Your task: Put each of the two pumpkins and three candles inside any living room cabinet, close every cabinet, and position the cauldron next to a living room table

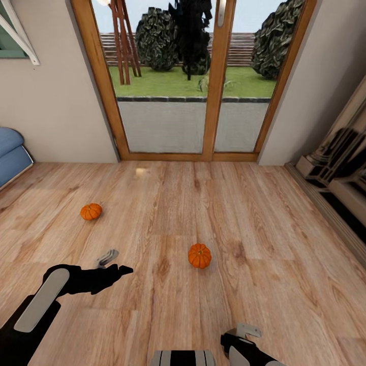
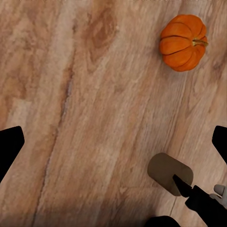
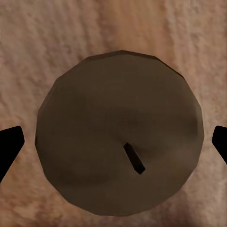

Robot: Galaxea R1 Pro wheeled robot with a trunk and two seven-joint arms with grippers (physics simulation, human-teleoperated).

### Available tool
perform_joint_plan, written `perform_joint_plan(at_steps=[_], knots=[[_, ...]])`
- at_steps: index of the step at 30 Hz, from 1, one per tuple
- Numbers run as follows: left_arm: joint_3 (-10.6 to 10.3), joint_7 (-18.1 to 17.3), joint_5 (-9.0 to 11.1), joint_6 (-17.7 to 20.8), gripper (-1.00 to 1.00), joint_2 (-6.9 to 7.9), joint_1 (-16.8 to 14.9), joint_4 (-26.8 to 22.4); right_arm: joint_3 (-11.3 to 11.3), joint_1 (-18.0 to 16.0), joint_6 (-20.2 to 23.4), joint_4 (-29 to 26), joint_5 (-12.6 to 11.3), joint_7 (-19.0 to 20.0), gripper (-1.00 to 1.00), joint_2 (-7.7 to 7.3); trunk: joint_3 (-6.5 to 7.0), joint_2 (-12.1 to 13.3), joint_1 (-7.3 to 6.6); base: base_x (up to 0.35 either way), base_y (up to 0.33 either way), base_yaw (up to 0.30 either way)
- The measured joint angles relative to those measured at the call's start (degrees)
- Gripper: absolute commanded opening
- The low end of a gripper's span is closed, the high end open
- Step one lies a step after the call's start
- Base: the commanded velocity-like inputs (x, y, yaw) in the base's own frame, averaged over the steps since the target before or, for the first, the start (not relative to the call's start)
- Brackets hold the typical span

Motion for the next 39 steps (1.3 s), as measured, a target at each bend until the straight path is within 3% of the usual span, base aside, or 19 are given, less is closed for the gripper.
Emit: perform_joint_plan(at_steps=[20, 32, 39], knots=[[0.07, 0.0, 0.07, 0.0, 1.0, 0.02, 0.02, 0.0, 0.02, 0.0, -0.01, 0.0, 0.0, 0.0, 1.0, 0.0, 0.0, 0.0, 0.0, 0.0, 0.0, 0.0], [0.06, 0.0, -0.02, -0.06, 1.0, 0.02, 0.01, -0.01, 0.02, 0.0, -0.72, -0.01, 0.06, -0.02, 1.0, 0.0, -1.54, -0.09, 0.18, 0.0, 0.0, 0.0], [0.07, 0.0, 0.07, -0.04, 1.0, 0.02, 0.01, 0.0, 0.05, 0.0, -1.39, -0.03, 0.08, -0.05, 1.0, -0.01, -1.55, -0.09, 0.18, 0.0, 0.0, 0.0]])
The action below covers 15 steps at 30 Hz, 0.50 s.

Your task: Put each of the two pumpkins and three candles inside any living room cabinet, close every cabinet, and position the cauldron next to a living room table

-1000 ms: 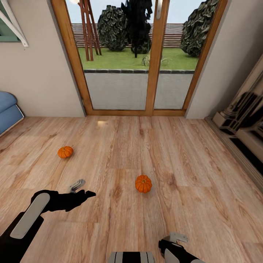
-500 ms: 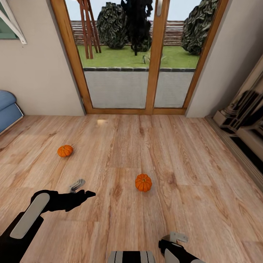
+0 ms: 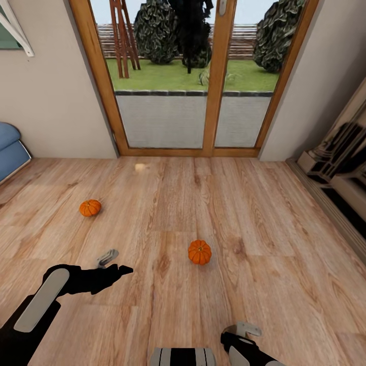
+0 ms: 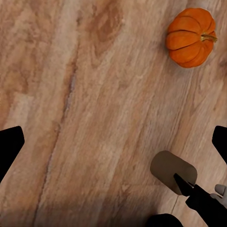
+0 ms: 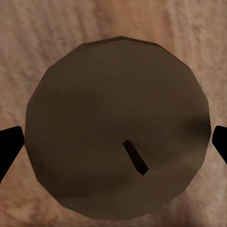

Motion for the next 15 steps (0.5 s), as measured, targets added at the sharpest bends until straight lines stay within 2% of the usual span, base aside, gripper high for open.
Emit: perform_joint_plan(at_steps=[15], knots=[[-0.09, 0.0, -0.08, 0.01, 1.0, -0.18, 0.02, -0.09, 0.0, 0.0, -0.05, 0.0, 0.01, 0.0, 1.0, 0.0, 0.0, 0.0, 0.0, 0.027, 0.0, 0.0]])
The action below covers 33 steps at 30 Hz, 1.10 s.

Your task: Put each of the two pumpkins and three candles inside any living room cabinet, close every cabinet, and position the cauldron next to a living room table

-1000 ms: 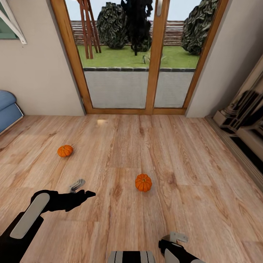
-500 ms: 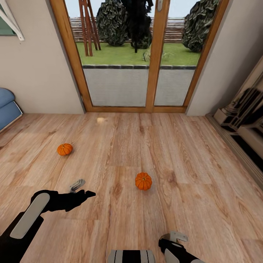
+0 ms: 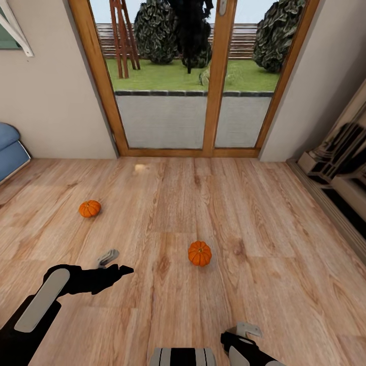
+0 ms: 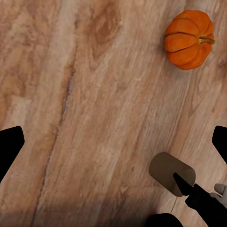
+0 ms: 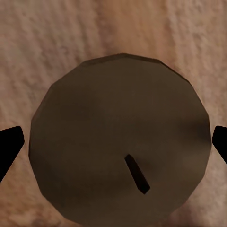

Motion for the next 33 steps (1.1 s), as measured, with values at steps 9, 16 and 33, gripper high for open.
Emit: perform_joint_plan(at_steps=[9, 16, 33], knots=[[0.0, -0.01, 0.02, 0.03, 1.0, 0.0, -0.01, 0.0, 0.0, 0.0, 0.0, 0.0, 0.0, 0.0, 1.0, 0.0, 0.0, 0.0, 0.0, 0.003, 0.0, 0.0], [0.0, 0.0, 0.08, 0.03, 1.0, 0.0, -0.01, 0.0, 0.0, 0.0, 0.0, 0.0, 0.0, 0.0, 1.0, 0.0, 0.0, 0.0, 0.0, 0.0, 0.0, 0.0], [0.02, 0.0, 0.09, 0.0, 1.0, -0.06, -0.03, 0.07, -0.08, 0.0, 0.03, 0.01, 0.12, -0.04, -1.0, 0.0, 0.0, 0.0, 0.0, 0.0, 0.0, 0.0]])
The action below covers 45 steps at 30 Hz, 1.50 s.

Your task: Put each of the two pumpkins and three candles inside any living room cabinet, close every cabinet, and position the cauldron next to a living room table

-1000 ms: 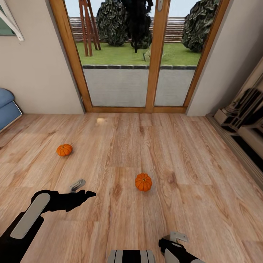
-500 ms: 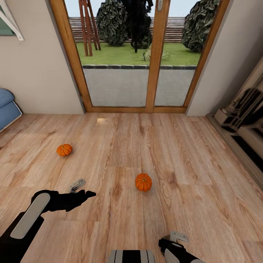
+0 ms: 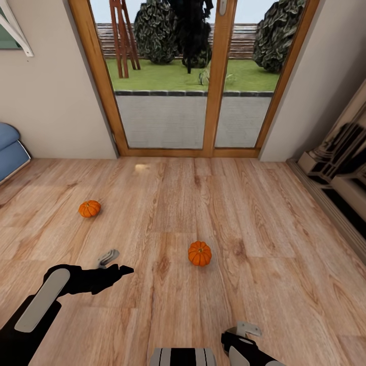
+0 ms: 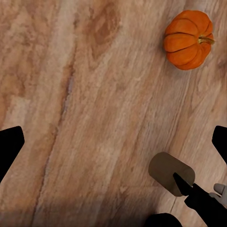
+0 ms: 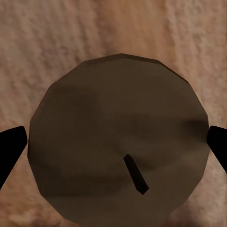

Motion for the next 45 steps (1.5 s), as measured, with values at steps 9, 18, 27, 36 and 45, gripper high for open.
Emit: perform_joint_plan(at_steps=[9, 18, 27, 36, 45], knots=[[-0.02, 0.0, 0.0, 0.01, 1.0, -0.09, -0.01, 0.02, 0.02, 0.0, -0.03, 0.01, -0.05, 0.0, -1.0, 0.0, 0.0, 0.0, 0.0, 0.0, 0.0, 0.0], [-0.02, 0.0, 0.0, -0.01, 1.0, -0.14, -0.01, 0.03, 0.08, 0.0, -0.01, -0.01, -0.13, 0.04, -1.0, 0.0, 0.66, 0.04, -0.07, 0.0, 0.0, 0.0], [-0.02, 0.0, 0.01, 0.01, 1.0, -0.12, 0.01, 0.05, 0.15, 0.0, 0.0, -0.02, -0.03, 0.04, -1.0, 0.0, 1.1, 0.06, -0.13, 0.0, 0.0, 0.0], [-0.02, 0.0, 0.01, -0.01, 1.0, -0.18, 0.0, 0.12, 0.14, 0.0, -0.02, -0.02, -0.02, 0.04, -1.0, 0.0, 3.1, 0.19, -0.36, 0.0, 0.0, 0.0], [-0.02, 0.0, -0.07, -0.05, 1.0, -0.29, 0.0, 0.33, 0.08, 0.0, 0.01, -0.09, -0.02, 0.04, -1.0, -0.03, 5.09, 0.31, -0.59, 0.0, 0.0, 0.0]])
